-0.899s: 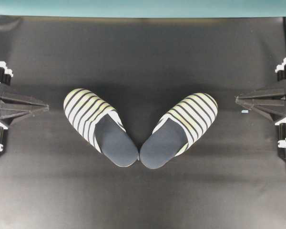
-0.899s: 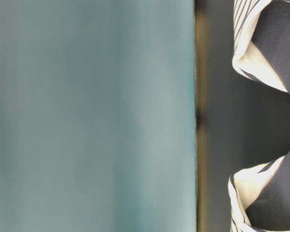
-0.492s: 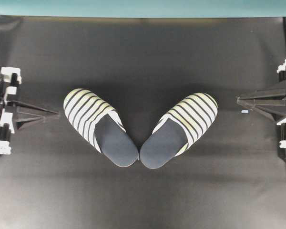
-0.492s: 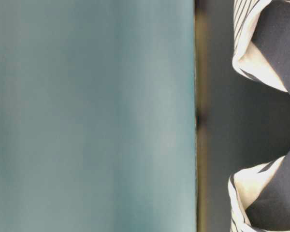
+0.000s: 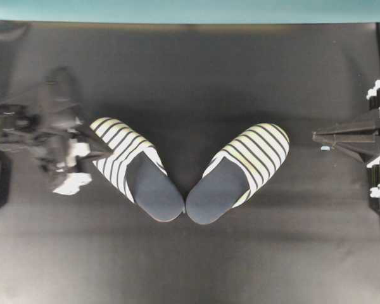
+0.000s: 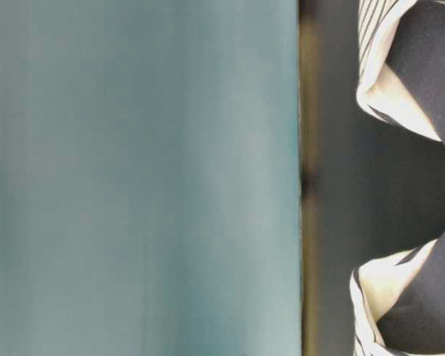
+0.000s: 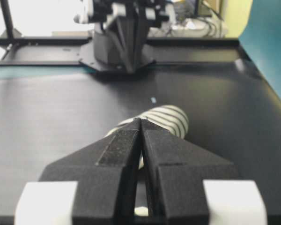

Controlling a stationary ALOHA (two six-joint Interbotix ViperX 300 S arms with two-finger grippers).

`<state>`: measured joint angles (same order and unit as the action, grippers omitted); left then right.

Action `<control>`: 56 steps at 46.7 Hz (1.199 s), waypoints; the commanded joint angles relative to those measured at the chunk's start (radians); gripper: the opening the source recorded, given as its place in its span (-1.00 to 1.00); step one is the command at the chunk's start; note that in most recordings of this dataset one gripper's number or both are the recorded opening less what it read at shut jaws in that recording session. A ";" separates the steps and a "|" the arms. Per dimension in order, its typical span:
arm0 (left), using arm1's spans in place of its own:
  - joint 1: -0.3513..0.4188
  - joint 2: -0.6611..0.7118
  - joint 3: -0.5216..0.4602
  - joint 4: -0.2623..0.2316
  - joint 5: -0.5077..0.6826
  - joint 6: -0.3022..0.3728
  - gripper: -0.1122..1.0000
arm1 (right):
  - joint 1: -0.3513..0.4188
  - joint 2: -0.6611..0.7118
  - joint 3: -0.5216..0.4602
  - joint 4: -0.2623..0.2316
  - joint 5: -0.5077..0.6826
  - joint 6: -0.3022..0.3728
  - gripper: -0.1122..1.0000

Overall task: Arrange the slippers with the left arm.
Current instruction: 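Move the left gripper toward the left striped slipper's heel, then lower the left gripper and pinch the left slipper's striped upper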

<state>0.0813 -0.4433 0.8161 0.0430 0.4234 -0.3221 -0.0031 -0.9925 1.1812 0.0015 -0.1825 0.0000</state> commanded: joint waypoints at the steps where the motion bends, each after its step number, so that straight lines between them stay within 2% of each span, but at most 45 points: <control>1: 0.011 0.087 -0.109 0.005 0.115 -0.012 -0.76 | 0.002 0.009 -0.017 0.002 -0.002 0.005 -0.80; 9: 0.014 0.224 -0.241 0.003 0.258 -0.029 -0.47 | 0.000 0.009 -0.017 0.002 0.017 0.008 -0.80; 19: 0.018 0.359 -0.359 0.005 0.410 -0.069 0.52 | -0.002 0.005 -0.015 0.002 0.034 0.008 -0.80; 22: 0.020 0.400 -0.382 0.005 0.453 -0.067 0.70 | 0.000 0.005 -0.015 0.002 0.034 0.008 -0.80; 28: 0.025 0.468 -0.419 0.009 0.511 -0.072 0.71 | -0.002 0.003 -0.015 0.002 0.034 0.008 -0.80; 45: 0.064 0.549 -0.405 0.012 0.494 -0.075 0.71 | -0.002 0.005 -0.012 0.002 0.034 0.000 -0.80; 56: 0.077 0.568 -0.388 0.018 0.460 -0.023 0.69 | -0.002 0.005 -0.012 0.002 0.034 0.008 -0.80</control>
<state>0.1565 0.1304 0.4280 0.0568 0.9035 -0.3574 -0.0031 -0.9925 1.1812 0.0031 -0.1442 0.0000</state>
